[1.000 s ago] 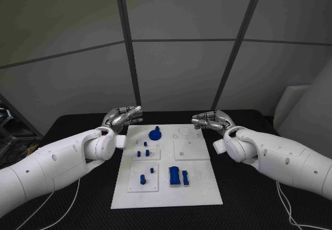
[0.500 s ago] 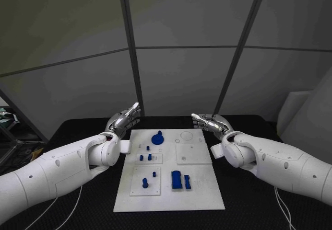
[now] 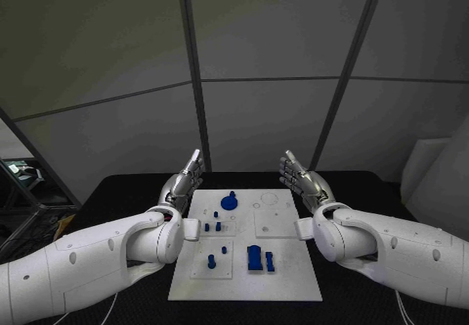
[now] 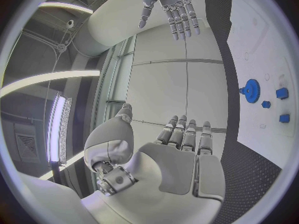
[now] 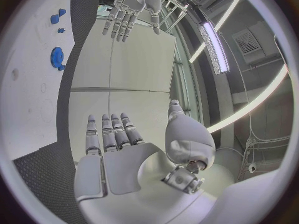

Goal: Assemble the parts on the task board

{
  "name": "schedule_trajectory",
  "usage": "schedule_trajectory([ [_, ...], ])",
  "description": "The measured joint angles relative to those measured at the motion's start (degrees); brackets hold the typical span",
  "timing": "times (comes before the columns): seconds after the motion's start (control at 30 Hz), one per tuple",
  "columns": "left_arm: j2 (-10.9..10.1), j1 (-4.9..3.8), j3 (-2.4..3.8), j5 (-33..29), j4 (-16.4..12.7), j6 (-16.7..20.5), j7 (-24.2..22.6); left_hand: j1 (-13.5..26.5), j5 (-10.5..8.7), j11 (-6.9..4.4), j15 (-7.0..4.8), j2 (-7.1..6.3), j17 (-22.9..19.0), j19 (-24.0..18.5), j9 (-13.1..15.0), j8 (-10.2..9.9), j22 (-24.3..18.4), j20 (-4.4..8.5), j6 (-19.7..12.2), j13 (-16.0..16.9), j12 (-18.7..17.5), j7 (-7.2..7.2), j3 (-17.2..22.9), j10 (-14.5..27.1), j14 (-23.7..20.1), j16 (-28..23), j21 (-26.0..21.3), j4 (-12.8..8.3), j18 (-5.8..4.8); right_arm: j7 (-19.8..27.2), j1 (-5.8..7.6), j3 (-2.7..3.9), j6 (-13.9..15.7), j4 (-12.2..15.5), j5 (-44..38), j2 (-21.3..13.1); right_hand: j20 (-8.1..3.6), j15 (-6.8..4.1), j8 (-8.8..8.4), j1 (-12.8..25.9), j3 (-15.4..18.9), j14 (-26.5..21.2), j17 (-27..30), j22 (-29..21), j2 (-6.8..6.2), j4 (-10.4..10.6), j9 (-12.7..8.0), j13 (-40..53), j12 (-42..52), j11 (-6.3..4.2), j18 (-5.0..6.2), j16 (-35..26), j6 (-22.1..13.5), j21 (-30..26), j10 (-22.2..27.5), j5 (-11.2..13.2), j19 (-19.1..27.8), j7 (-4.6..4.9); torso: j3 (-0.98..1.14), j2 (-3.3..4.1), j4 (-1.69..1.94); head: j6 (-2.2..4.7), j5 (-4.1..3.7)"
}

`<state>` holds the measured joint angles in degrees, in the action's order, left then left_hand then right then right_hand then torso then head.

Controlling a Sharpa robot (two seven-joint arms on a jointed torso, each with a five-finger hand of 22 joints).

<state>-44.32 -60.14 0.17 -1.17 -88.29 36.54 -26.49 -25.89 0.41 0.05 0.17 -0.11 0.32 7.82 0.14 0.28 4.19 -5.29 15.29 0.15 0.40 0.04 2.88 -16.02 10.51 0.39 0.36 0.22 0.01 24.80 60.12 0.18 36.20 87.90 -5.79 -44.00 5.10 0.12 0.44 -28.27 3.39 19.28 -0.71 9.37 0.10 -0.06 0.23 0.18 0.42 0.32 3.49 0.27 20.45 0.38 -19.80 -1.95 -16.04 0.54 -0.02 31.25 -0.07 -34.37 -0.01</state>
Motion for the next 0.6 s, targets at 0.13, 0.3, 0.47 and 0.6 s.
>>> schedule_trajectory([
  [0.13,-0.32,0.06,-0.20,0.16,-1.39,3.36,-0.86,3.95,0.00,-0.05,-0.10,0.07,-0.13,-1.37,-0.03,0.00,-2.00,2.23,-2.35,-0.03,0.00,0.04,-1.40,2.39,-1.61,0.00,0.00,-0.17,0.00,1.67,-0.06,-0.21,3.47,1.68,2.56,-0.63,-2.35,-0.03,-0.22,4.24,-1.66,-2.89,0.33,-1.42,-0.06,0.05,-0.10,-0.06,-0.07,-0.13,-1.36,0.00,-3.08,0.00,2.97,0.78,2.34,-0.25,0.01,-0.04,0.04,0.00,0.00],
  [0.3,-0.35,0.07,-0.21,0.26,-1.52,5.31,-1.48,8.12,-0.21,-0.07,-0.05,0.12,-0.18,-3.35,-0.06,0.00,-3.25,4.15,-4.76,-0.06,0.00,-0.07,-1.96,5.04,-3.14,0.00,0.00,-0.24,-0.01,2.80,-0.07,-0.21,5.50,1.88,4.11,-0.68,-3.96,-0.05,-0.22,8.94,-2.36,-6.13,0.50,-2.98,-0.07,0.01,-0.10,-0.10,-0.21,-0.30,-2.24,0.00,-6.48,0.00,6.24,1.36,4.98,-0.41,0.02,-0.06,0.06,0.00,0.00],
  [0.47,-0.36,0.07,-0.21,0.32,-1.54,6.23,-1.77,11.00,-0.22,-0.05,-0.24,0.11,-0.24,-5.60,-0.08,0.00,-3.73,4.77,-6.51,-0.08,0.00,-0.04,-2.20,6.83,-4.20,0.00,0.00,-0.17,-0.01,3.35,-0.07,-0.21,6.45,1.90,4.89,-0.68,-4.57,-0.06,-0.22,11.93,-2.74,-8.18,0.58,-4.18,-0.06,0.05,-0.16,-0.10,-0.21,-0.32,-2.23,0.00,-8.66,0.00,8.29,1.44,6.66,-0.50,0.02,-0.07,0.07,0.00,0.00],
  [0.6,-0.36,0.07,-0.21,0.34,-1.54,6.69,-1.91,13.30,-0.22,-0.08,-0.17,0.14,-0.24,-6.40,-0.09,0.00,-3.95,4.97,-7.79,-0.09,0.00,-0.05,-2.49,8.21,-5.29,0.01,0.00,-0.16,-0.01,3.64,-0.07,-0.21,6.91,1.91,5.29,-0.68,-4.98,-0.06,-0.22,14.55,-2.83,-9.98,0.59,-6.66,-0.07,0.14,-0.17,-0.10,-0.21,-0.33,-2.22,0.00,-10.55,0.00,10.13,1.65,8.06,-0.51,0.02,-0.07,0.07,0.00,0.00],
])
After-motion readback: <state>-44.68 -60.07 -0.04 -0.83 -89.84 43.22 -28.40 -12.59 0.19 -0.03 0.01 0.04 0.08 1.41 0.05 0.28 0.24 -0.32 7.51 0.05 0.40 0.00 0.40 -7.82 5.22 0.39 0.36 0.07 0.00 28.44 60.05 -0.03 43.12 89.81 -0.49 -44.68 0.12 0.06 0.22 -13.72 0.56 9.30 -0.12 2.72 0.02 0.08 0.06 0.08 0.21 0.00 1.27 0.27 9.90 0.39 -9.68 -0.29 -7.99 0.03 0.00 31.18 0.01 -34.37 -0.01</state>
